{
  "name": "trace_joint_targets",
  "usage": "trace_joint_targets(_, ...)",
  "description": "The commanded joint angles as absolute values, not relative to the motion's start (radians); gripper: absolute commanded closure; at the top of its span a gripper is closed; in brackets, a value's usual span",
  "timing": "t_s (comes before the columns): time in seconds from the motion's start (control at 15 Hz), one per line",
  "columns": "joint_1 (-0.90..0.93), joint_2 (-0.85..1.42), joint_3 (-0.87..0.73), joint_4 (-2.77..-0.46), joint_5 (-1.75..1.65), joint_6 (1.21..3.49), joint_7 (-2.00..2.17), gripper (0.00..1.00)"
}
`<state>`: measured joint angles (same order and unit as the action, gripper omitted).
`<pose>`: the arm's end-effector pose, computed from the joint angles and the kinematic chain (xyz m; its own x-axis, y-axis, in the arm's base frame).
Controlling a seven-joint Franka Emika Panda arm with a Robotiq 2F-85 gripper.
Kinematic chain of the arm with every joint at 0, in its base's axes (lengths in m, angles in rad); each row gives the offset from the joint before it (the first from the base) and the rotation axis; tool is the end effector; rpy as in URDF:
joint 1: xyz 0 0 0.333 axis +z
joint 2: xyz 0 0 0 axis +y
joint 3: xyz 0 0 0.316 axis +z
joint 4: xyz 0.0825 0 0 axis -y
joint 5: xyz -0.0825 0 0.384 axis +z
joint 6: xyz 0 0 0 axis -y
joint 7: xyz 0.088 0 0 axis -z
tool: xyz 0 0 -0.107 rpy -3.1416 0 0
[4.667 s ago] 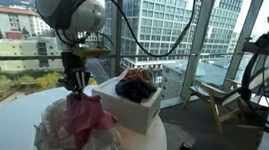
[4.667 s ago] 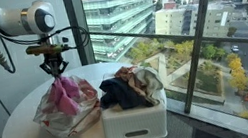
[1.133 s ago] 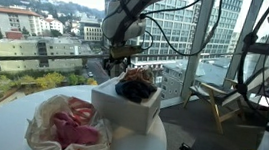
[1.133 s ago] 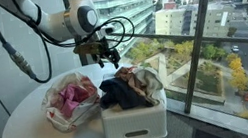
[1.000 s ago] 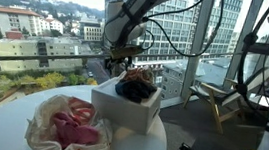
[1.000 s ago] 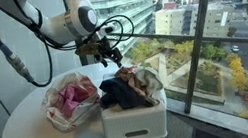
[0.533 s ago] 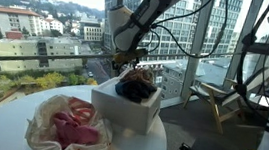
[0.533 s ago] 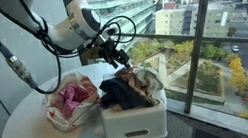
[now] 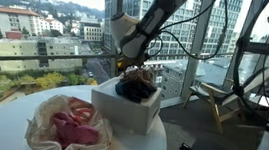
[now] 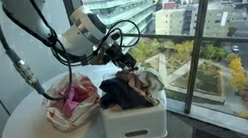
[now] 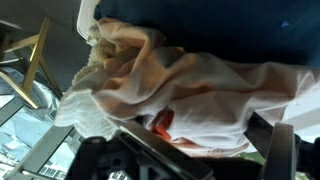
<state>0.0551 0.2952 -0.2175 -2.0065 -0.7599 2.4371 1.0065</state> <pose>0.6065 -0.0956 0.3269 0.7845 -0.4291 0.4476 -0.5933 -0.7294 0.3406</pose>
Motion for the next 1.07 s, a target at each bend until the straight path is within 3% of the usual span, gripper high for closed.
trace_joint_targets(0.0, 0.041, 0.341, -0.210, -1.974, -0.777, 2.429, 1.038, 0.00)
trace_joint_targets(0.07, 0.040, 0.352, -0.214, -1.970, -0.784, 2.432, 1.042, 0.00)
trace_joint_targets(0.13, 0.040, 0.364, -0.216, -1.966, -0.787, 2.435, 1.045, 0.25)
trace_joint_targets(0.2, 0.037, 0.371, -0.215, -1.964, -0.780, 2.436, 1.039, 0.25)
trace_joint_targets(0.8, 0.031, 0.381, -0.207, -1.968, -0.742, 2.482, 1.055, 0.95)
trace_joint_targets(0.93, 0.042, 0.360, -0.213, -1.973, -0.758, 2.498, 1.079, 0.99)
trace_joint_targets(1.0, 0.051, 0.343, -0.217, -1.976, -0.774, 2.501, 1.095, 0.97)
